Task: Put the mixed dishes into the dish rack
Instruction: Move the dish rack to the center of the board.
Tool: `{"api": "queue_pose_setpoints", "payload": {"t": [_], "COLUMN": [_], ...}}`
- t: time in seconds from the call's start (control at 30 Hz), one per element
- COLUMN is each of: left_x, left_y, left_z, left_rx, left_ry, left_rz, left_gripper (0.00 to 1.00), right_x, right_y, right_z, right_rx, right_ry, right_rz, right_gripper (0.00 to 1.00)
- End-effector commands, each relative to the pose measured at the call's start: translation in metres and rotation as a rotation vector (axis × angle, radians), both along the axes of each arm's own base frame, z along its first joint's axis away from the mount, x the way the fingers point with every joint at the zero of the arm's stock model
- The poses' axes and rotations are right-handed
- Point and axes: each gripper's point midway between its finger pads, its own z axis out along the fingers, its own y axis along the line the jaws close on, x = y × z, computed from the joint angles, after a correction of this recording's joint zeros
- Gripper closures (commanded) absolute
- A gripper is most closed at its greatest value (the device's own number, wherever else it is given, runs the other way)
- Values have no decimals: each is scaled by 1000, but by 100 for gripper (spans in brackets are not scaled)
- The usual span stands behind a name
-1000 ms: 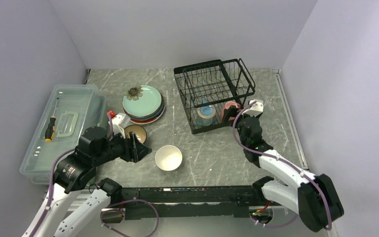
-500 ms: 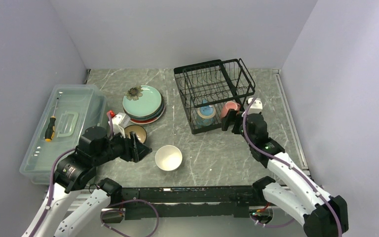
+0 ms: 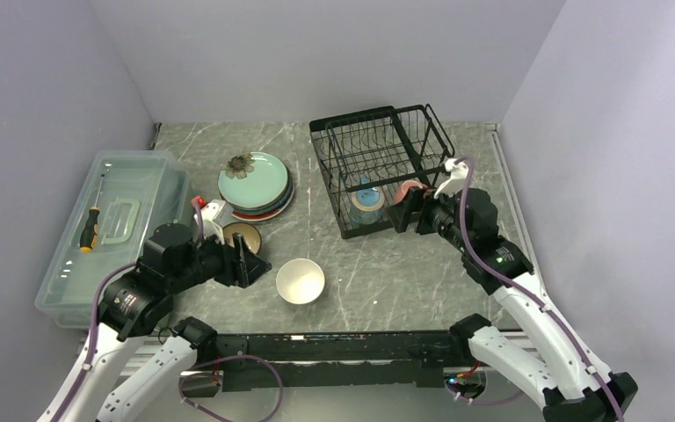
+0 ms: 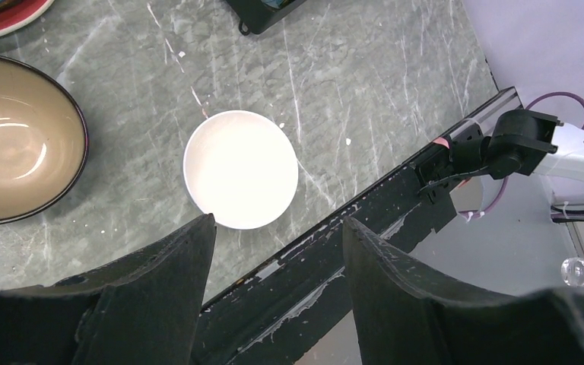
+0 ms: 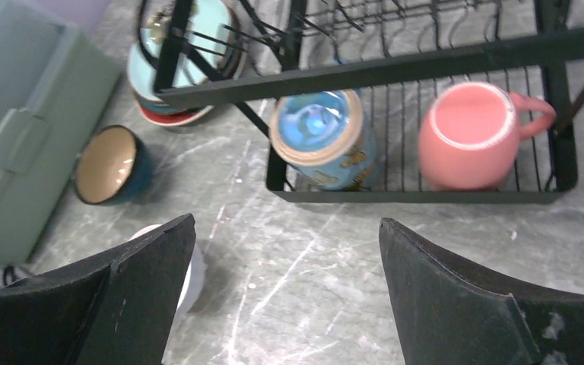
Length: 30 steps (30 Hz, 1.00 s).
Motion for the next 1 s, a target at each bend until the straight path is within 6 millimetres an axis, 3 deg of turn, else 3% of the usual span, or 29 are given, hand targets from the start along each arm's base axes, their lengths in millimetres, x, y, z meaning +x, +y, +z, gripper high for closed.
{"api": "queue_pose_setpoints", "payload": {"t": [0.0, 0.27, 0.43, 0.57, 0.67, 0.97], "left_x": [5, 6, 6, 5, 4, 2], "left_y": [1, 0, 0, 1, 1, 1], "left_z": [4, 3, 3, 4, 6, 8], "left_rx": [0, 2, 2, 1, -5, -12], "left_ry": [-22, -18, -17, -20, -31, -40], "left_rz": [14, 12, 9, 11, 11, 5], "left_gripper": [32, 29, 20, 15, 2, 1], "right_x": [-10, -12, 3, 21, 35, 76], "right_y": [18, 54, 80, 90, 96, 123], "right_z": [36, 83, 100, 115, 118, 115], "right_rx": [42, 27, -42, -71, -100, -187], "right_ry": [-34, -98, -109, -122, -132, -116], "right_rz": [97, 164, 161, 130, 114, 103], "right_gripper": [8, 11, 16, 22, 26, 43]}}
